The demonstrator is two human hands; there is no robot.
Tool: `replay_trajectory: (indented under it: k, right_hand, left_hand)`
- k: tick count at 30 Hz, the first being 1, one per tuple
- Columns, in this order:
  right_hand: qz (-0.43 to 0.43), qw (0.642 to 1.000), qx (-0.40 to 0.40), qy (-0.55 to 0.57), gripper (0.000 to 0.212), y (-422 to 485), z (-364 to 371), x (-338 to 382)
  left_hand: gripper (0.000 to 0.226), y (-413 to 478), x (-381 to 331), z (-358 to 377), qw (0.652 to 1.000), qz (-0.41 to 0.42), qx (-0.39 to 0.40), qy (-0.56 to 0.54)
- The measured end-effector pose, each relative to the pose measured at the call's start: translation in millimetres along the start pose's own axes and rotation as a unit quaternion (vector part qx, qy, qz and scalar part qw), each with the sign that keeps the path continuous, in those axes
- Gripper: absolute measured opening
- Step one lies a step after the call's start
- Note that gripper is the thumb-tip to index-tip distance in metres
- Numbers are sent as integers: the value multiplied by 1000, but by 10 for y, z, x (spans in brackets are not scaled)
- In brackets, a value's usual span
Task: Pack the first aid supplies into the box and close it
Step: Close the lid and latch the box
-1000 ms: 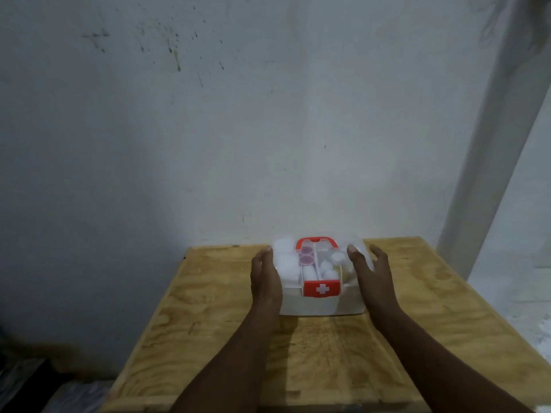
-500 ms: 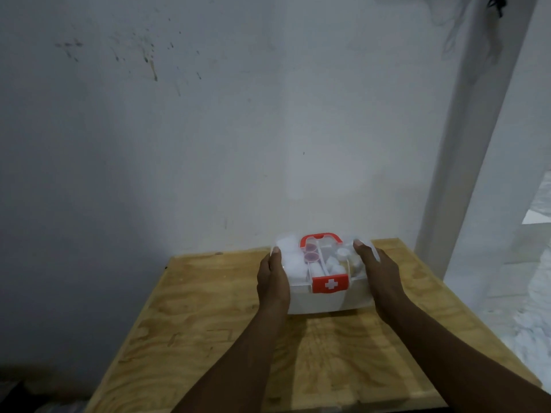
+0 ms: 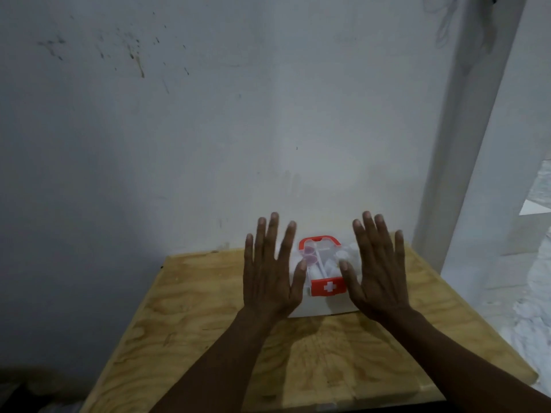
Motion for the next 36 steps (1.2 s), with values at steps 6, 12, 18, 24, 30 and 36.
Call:
replay_trajectory:
  k: [6,12,18,24,30,36]
  right_hand:
    - [-36,996,76,-41,71,-69,156,-15]
    - [-19,998,58,-20,73,-18,324,-70]
    - [-13,998,52,-12,74,196,643,-228]
    - [-9,999,40,-11,75,472,1028,-429]
    - [-15,1000,6,-4,76,605,1242,-522]
    - [5,996,92,-20,77,605,1092,-476]
  left_hand:
    - [66,-31,38,222,994,74,60,52]
    - [63,2,73,385,998,63,25,10]
    - [63,238,237,704,999,46,22,10]
    - [65,510,422,1063,999,31,25,26]
    - [64,636,519,1245,999,40,-6,12]
    - [68,642,466,1120,995,10,83,46]
Point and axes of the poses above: each hand's wrist, its own y-axis towards the middle knuckle, its own z-axis out of the palm, x = y × z, the point moved 1 cm from there along y, towards the middle knuckle, and after that the axes turned 5 degrees about y, right-handed, at the moved point
